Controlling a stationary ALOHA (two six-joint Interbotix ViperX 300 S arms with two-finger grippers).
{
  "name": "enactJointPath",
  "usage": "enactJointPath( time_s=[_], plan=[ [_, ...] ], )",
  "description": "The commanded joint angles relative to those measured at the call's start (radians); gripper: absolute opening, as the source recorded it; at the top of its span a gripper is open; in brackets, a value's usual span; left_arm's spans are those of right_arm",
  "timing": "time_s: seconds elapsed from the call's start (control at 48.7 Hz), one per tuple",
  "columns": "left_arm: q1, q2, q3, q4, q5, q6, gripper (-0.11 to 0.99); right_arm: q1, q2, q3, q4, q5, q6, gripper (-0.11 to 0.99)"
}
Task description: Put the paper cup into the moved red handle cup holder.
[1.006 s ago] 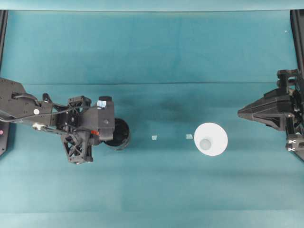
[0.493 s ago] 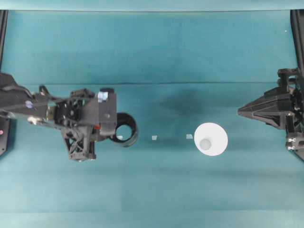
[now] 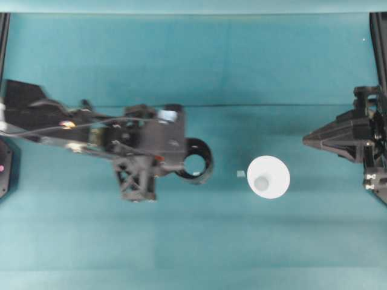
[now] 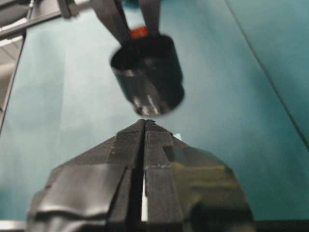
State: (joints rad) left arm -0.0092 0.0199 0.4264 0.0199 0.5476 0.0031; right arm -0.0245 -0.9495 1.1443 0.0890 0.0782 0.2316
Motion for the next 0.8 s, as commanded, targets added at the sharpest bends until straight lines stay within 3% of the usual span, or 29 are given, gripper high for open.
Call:
enactJointPath(
  time_s=[0.0,0.246,0.534,0.78],
  plan=[
    [0.005,0.032,-0.038,0.002,-0.017,0.012,0.25,-0.003,0.006,-0.014,0.002,-0.003,0.008,-0.1],
    [0.011,0.086,-0.026,0.002,-0.02,0.025,0.25,-0.006,0.006,-0.014,0.002,-0.006,0.008,-0.1],
    [0.012,0.13,0.018,0.002,-0.112,0.012,0.25,-0.014,0.011,-0.011,0.002,-0.003,0.008,-0.1],
    [0.023,0.144,0.038,0.002,-0.132,0.017,0.25,-0.014,0.011,-0.005,0.002,-0.003,0.008,-0.1]
  ],
)
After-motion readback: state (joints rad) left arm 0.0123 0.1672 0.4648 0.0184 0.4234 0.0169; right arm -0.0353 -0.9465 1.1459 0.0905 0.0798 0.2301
